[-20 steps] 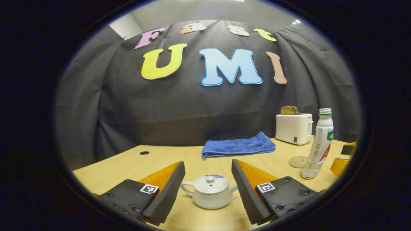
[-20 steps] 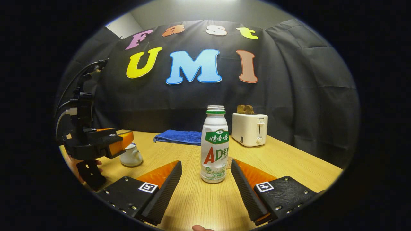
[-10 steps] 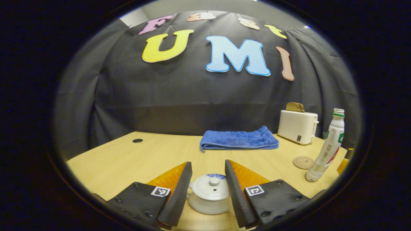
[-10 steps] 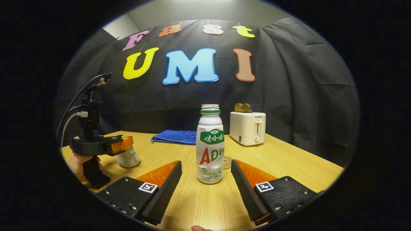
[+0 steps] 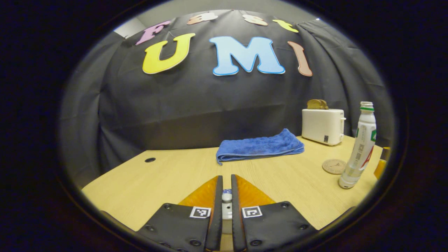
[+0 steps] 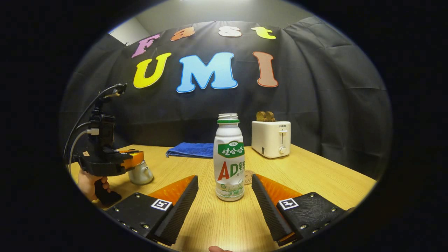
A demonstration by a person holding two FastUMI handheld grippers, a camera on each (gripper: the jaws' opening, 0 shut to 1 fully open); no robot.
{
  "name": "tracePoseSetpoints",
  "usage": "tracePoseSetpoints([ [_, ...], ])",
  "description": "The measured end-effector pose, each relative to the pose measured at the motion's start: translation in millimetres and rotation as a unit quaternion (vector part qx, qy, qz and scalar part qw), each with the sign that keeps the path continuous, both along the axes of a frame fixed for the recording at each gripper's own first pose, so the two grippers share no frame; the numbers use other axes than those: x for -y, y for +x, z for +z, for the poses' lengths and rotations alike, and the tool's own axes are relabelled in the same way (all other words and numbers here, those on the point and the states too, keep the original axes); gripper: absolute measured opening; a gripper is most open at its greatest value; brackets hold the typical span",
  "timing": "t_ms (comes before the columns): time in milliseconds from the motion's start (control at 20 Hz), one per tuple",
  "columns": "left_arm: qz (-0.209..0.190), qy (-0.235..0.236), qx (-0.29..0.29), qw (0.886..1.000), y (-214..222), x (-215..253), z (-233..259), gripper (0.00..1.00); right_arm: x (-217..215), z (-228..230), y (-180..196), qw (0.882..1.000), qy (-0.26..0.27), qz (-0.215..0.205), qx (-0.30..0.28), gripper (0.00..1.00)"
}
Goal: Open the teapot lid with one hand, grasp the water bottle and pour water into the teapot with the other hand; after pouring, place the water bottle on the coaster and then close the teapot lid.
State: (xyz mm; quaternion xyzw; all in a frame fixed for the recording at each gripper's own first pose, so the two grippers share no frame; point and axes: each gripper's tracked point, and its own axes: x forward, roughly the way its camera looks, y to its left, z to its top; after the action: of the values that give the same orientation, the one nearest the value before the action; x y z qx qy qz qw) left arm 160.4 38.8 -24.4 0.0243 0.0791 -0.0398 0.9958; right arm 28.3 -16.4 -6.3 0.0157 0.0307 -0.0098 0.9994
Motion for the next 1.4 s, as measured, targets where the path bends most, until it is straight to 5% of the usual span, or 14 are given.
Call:
tracePoseSetpoints([
  [50, -0.002, 0.003, 0.001, 1.000, 0, 0, 1, 0.10, 1, 2, 1, 1.000, -0.004, -0.001, 0.002, 0.95],
  [1400, -0.008, 0.014, 0.016, 1.000, 5, -2, 11, 0.14, 14, 13, 85, 0.996, -0.073, -0.048, -0.012, 0.95],
])
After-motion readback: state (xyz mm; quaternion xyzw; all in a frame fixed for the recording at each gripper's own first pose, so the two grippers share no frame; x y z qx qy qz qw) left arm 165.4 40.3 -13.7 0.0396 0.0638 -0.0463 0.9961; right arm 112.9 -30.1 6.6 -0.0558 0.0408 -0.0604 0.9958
